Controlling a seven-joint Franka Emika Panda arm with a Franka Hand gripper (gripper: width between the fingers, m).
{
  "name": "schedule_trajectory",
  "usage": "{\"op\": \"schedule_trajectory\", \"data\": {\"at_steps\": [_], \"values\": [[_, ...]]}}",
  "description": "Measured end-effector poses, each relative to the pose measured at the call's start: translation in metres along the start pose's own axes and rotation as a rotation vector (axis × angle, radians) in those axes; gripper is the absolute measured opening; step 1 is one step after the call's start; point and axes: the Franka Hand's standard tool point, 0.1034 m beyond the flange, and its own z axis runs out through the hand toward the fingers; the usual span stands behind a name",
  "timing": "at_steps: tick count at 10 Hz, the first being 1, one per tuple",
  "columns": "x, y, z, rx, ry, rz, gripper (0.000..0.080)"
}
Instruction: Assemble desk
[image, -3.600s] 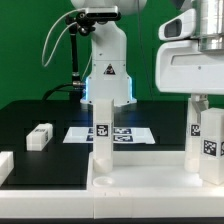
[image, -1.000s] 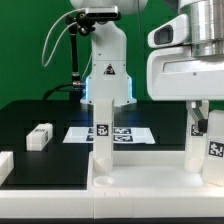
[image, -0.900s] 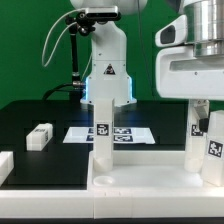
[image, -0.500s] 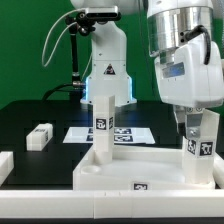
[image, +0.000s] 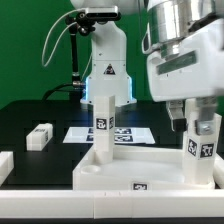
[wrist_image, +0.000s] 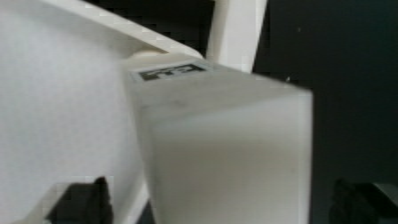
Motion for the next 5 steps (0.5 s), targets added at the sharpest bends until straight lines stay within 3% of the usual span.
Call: {"op": "schedule_trajectory", "data": {"at_steps": [2, 5], "values": [[-0.018, -0.002, 0.005, 0.007, -0.02, -0.186, 0.0648], [-0.012, -0.001, 0.005, 0.003, -0.013, -0.369, 0.0649]]}}
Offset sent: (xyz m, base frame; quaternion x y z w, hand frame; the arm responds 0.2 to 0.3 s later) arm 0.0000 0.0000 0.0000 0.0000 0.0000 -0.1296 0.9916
